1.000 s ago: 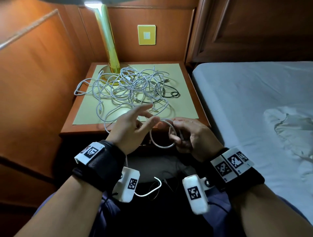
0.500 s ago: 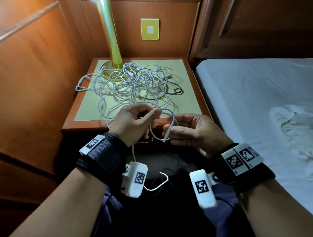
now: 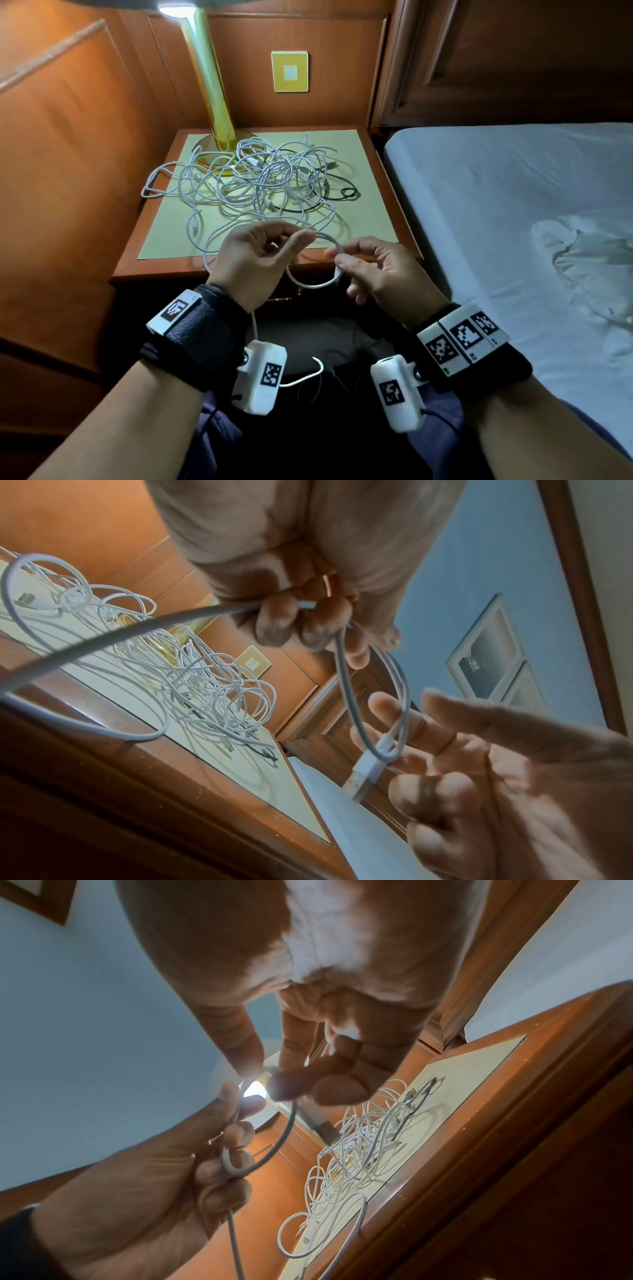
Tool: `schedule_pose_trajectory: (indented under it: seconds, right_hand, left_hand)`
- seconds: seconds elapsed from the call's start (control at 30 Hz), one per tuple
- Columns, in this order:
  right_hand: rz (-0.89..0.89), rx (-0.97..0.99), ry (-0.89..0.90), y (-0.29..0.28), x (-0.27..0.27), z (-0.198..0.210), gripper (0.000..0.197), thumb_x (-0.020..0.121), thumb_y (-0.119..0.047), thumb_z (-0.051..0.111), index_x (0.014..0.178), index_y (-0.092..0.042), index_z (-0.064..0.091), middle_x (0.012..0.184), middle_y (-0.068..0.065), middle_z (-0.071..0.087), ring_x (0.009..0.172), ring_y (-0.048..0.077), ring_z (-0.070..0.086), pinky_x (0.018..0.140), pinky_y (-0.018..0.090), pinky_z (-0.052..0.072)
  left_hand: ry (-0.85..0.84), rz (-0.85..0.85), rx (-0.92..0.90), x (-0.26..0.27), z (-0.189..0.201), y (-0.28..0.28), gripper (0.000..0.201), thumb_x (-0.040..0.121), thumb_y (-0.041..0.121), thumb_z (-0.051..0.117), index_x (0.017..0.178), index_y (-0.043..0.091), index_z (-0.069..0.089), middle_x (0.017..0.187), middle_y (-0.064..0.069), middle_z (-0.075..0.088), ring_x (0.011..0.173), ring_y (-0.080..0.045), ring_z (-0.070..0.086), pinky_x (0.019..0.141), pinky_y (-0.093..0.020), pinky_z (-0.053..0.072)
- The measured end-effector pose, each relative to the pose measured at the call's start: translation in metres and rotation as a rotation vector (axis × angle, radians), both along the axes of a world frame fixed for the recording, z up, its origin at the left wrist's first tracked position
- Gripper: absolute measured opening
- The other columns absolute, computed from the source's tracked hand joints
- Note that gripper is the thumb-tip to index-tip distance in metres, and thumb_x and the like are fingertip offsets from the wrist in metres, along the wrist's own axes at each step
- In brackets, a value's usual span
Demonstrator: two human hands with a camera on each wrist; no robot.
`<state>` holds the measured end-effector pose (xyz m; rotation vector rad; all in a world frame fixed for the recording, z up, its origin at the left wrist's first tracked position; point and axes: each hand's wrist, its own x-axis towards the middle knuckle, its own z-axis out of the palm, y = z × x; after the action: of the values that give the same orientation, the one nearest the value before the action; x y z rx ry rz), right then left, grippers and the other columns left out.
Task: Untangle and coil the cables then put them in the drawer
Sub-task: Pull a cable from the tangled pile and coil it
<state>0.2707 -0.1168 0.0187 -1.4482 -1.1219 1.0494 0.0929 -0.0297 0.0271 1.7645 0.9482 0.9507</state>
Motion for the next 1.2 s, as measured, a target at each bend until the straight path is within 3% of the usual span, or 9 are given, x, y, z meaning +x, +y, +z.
schedule_pose_trajectory:
  seconds: [0.1, 0.2, 0.37, 0.43, 0.6, 0.7, 0.97, 1.1, 1.2]
  right_hand:
    - [0.107, 0.01, 0.066, -0.001, -0.002, 0.002, 0.017, 0.101, -0.016, 0.055, 0.103, -0.014, 0.072, 0.085, 0.006, 0.07, 0.054, 0.012, 0.056, 0.049, 0.027, 0.043]
    - [0.141, 0.0, 0.121, -0.001, -0.001, 0.004, 0.02, 0.102, -0.015, 0.052, 0.096, -0.012, 0.071, 0.082, 0.005, 0.07, 0.052, 0.011, 0.052, 0.048, 0.024, 0.039]
    - [-0.074, 0.027, 0.507, 0.003, 0.009, 0.012, 0.019, 0.097, -0.016, 0.051, 0.091, -0.006, 0.065, 0.069, 0.002, 0.062, 0.044, 0.005, 0.044, 0.042, 0.019, 0.035]
    - [-0.161, 0.063, 0.62, 0.003, 0.019, 0.017, 0.019, 0.097, -0.016, 0.049, 0.09, -0.006, 0.063, 0.07, 0.001, 0.06, 0.044, 0.005, 0.042, 0.043, 0.018, 0.034]
    - [-0.222, 0.148, 0.694, 0.0, 0.038, 0.022, 0.019, 0.086, -0.025, 0.054, 0.092, -0.009, 0.062, 0.072, 0.0, 0.058, 0.045, 0.004, 0.043, 0.043, 0.017, 0.037]
    - [-0.2, 0.154, 0.689, 0.0, 0.037, 0.02, 0.019, 0.085, -0.025, 0.055, 0.091, -0.008, 0.062, 0.072, 0.001, 0.06, 0.046, 0.005, 0.044, 0.043, 0.018, 0.037]
    - [-0.213, 0.195, 0.475, -0.001, 0.029, 0.015, 0.021, 0.099, -0.011, 0.049, 0.086, -0.003, 0.064, 0.076, 0.009, 0.066, 0.052, 0.014, 0.047, 0.049, 0.023, 0.039]
    - [-0.158, 0.26, 0.289, -0.002, 0.025, 0.009, 0.021, 0.099, -0.015, 0.054, 0.087, -0.003, 0.067, 0.08, 0.01, 0.07, 0.053, 0.014, 0.05, 0.05, 0.022, 0.039]
    - [-0.078, 0.265, 0.058, -0.004, 0.021, 0.007, 0.025, 0.1, -0.013, 0.052, 0.091, 0.006, 0.067, 0.071, -0.003, 0.069, 0.052, 0.012, 0.05, 0.051, 0.019, 0.038]
  left_hand:
    - [-0.012, -0.014, 0.019, -0.002, 0.001, -0.001, 0.013, 0.079, 0.041, 0.072, 0.081, 0.029, 0.077, 0.072, -0.008, 0.071, 0.06, -0.008, 0.055, 0.062, -0.025, 0.046]
    - [0.017, -0.028, 0.048, -0.002, 0.001, 0.0, 0.017, 0.078, 0.045, 0.07, 0.081, 0.029, 0.076, 0.072, -0.006, 0.071, 0.062, -0.01, 0.054, 0.059, -0.03, 0.046]
    - [-0.034, -0.074, -0.01, -0.011, -0.004, 0.012, 0.007, 0.088, 0.038, 0.072, 0.087, 0.035, 0.078, 0.069, 0.004, 0.068, 0.053, -0.008, 0.047, 0.053, -0.021, 0.038]
    - [-0.008, -0.001, 0.015, -0.019, -0.006, 0.02, 0.018, 0.091, 0.026, 0.071, 0.086, 0.042, 0.078, 0.067, 0.008, 0.069, 0.053, -0.005, 0.051, 0.053, -0.02, 0.041]
    - [-0.044, 0.248, 0.054, -0.039, -0.001, 0.031, 0.009, 0.087, 0.019, 0.075, 0.084, 0.027, 0.076, 0.067, 0.01, 0.072, 0.051, 0.003, 0.058, 0.053, -0.013, 0.043]
    - [0.07, 0.305, 0.154, -0.039, -0.001, 0.028, 0.004, 0.085, 0.024, 0.077, 0.081, 0.023, 0.077, 0.074, 0.006, 0.074, 0.062, -0.005, 0.066, 0.059, -0.019, 0.051]
    - [0.346, 0.147, 0.511, -0.015, -0.003, 0.009, 0.01, 0.084, 0.021, 0.077, 0.075, 0.017, 0.073, 0.066, 0.013, 0.061, 0.064, 0.011, 0.054, 0.063, 0.001, 0.034]
    - [0.353, -0.095, 0.529, -0.006, -0.001, -0.006, 0.01, 0.084, 0.029, 0.068, 0.079, 0.021, 0.073, 0.074, 0.012, 0.067, 0.067, -0.004, 0.057, 0.068, -0.016, 0.046]
    - [0.307, -0.187, 0.522, -0.001, 0.001, -0.012, 0.01, 0.086, 0.028, 0.068, 0.082, 0.02, 0.074, 0.077, 0.01, 0.065, 0.071, -0.01, 0.06, 0.069, -0.022, 0.047]
